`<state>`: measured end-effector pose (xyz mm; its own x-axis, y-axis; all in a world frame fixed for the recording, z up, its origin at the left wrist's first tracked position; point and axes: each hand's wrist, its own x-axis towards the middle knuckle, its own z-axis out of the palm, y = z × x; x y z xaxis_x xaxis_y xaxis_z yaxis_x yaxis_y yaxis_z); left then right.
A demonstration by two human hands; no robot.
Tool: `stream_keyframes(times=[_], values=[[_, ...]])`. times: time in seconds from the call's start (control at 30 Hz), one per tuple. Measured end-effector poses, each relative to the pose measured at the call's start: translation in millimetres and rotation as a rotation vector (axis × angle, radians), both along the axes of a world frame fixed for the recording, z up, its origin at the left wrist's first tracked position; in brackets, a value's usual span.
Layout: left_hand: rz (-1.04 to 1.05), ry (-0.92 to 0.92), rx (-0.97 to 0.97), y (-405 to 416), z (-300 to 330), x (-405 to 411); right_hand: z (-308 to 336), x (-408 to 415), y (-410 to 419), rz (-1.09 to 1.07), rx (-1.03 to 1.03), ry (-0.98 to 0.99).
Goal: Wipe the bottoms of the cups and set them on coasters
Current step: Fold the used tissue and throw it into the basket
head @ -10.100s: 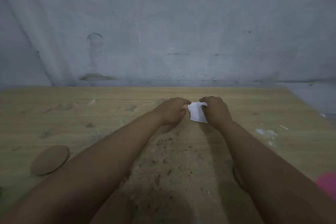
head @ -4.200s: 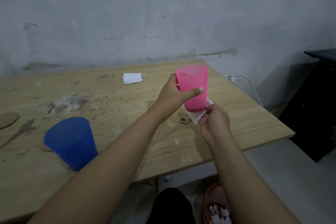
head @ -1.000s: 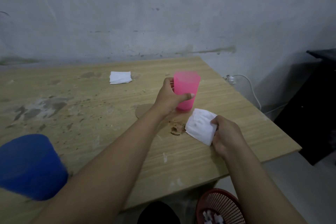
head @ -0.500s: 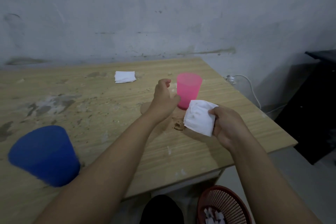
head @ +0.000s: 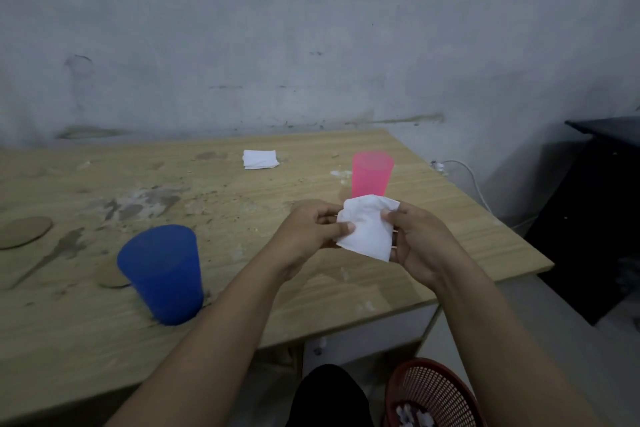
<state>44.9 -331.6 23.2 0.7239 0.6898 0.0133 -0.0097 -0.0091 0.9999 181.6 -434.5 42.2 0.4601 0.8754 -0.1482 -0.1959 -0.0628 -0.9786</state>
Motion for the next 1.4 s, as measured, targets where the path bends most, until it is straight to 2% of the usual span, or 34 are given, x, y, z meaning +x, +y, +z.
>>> stream_keyframes(times=[0.23, 0.6, 0.67, 0.77, 0.83, 0.9, 0.97, 1.0, 1.07, 1.2, 1.3, 1.37, 1.4], values=[[0.134, -0.084, -0.142, -6, 4, -14, 5, -11, -5, 0.086, 0.127, 0.129], [0.106, -0.157, -0.351, -13, 11, -18, -1, -13, -7, 0.002, 0.143, -0.038], [0.104, -0.159, -0.343, -14, 12, -17, -2, -13, -7, -0.001, 0.126, -0.095], [0.127, -0.126, -0.212, -16, 10, -12, -1, -13, -9, -0.023, 0.093, -0.134], [0.129, -0.083, -0.13, -15, 6, -8, 1, -12, -12, -0.074, 0.074, -0.298], [0.112, -0.044, -0.065, -13, 2, -3, 1, -13, -16, -0.144, 0.092, -0.684], [0.091, -0.023, -0.04, -13, 1, 1, -3, -15, -18, -0.092, 0.149, -1.117], [0.081, -0.024, -0.037, -12, 1, 4, -9, -15, -17, -0.035, 0.17, -1.286], [0.077, -0.032, -0.041, -12, 1, 11, -24, -12, -13, 0.02, 0.188, -1.494], [0.103, -0.035, -0.159, -9, 1, 23, -44, -3, -3, -0.14, 0.229, -1.666], [0.09, -0.052, -0.24, -5, 3, 28, -49, 2, 5, -0.217, 0.23, -1.609], [0.076, 0.005, -0.177, -3, 0, 28, -51, 6, 9, -0.24, 0.192, -1.528], [0.097, 0.083, -0.061, -3, -4, 27, -51, 9, 11, -0.256, 0.156, -1.499]])
